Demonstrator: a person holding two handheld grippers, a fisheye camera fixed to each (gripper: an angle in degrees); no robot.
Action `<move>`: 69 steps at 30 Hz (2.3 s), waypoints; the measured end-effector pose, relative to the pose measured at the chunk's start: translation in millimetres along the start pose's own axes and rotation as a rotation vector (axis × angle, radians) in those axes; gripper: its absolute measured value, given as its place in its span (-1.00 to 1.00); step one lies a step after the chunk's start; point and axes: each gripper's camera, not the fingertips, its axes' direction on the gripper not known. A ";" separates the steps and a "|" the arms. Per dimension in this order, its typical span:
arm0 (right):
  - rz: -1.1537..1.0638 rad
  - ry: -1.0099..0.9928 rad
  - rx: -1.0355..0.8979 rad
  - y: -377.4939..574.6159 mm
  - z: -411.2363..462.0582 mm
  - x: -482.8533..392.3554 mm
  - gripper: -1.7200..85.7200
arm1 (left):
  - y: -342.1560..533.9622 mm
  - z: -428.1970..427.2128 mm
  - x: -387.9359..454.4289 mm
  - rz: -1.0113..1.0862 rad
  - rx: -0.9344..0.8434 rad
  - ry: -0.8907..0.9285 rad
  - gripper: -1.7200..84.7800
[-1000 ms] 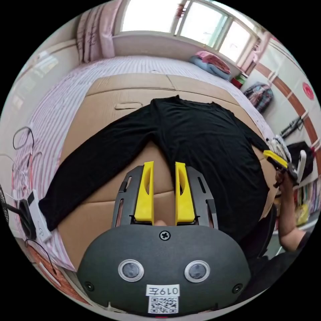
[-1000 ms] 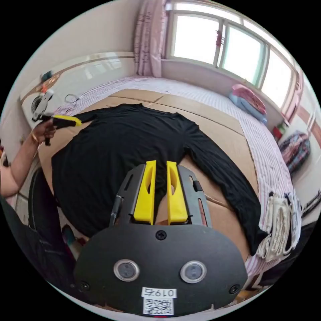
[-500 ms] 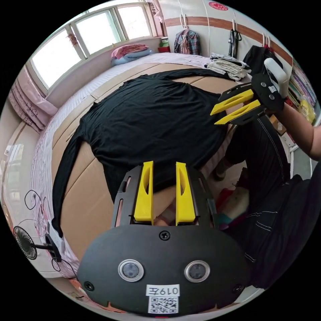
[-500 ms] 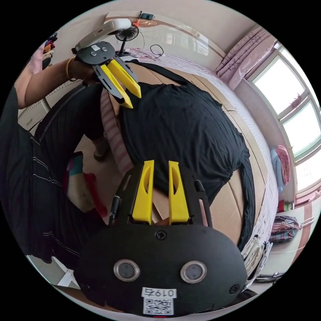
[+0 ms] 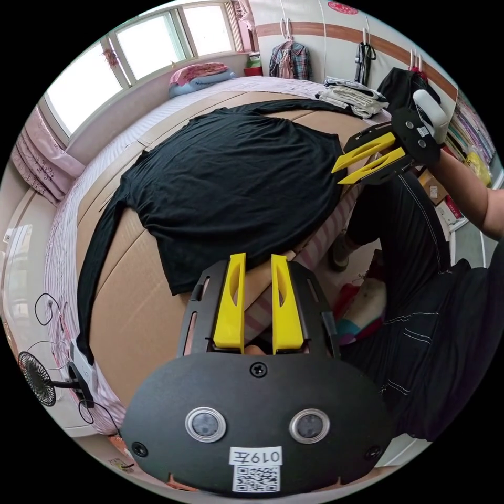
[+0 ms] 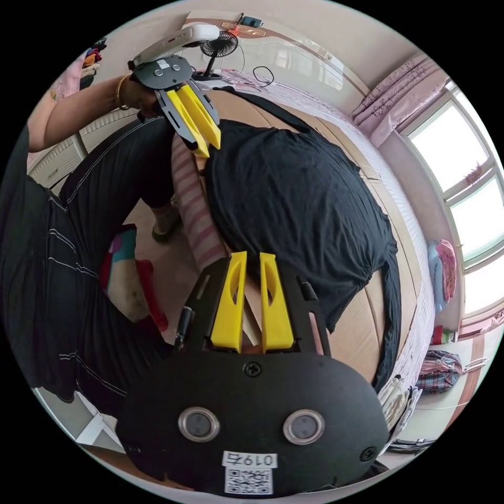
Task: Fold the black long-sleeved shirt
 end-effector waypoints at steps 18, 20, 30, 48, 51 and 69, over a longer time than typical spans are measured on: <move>0.004 -0.011 -0.022 -14.7 11.5 -46.8 -0.98 | -12.3 -48.3 29.8 0.012 -0.013 -0.059 -0.93; 0.003 -0.020 -0.019 -17.6 12.7 -50.6 -0.98 | -12.8 -51.8 31.1 0.011 -0.013 -0.059 -0.93; -0.008 0.029 -0.008 -33.2 19.8 -73.7 -0.92 | -13.6 -62.5 30.2 0.000 -0.014 -0.033 -0.90; -0.078 0.111 -0.095 -49.2 31.3 -52.3 -0.78 | 9.9 -66.1 -19.7 -0.078 -0.005 -0.079 -0.81; -0.092 0.077 -0.107 -59.8 36.2 -52.7 -0.87 | 17.9 -61.5 -31.5 -0.124 0.002 -0.016 -0.83; -0.036 0.128 -0.144 -108.5 41.2 -75.6 -0.96 | 77.4 -45.1 -58.9 -0.119 -0.002 0.021 -0.92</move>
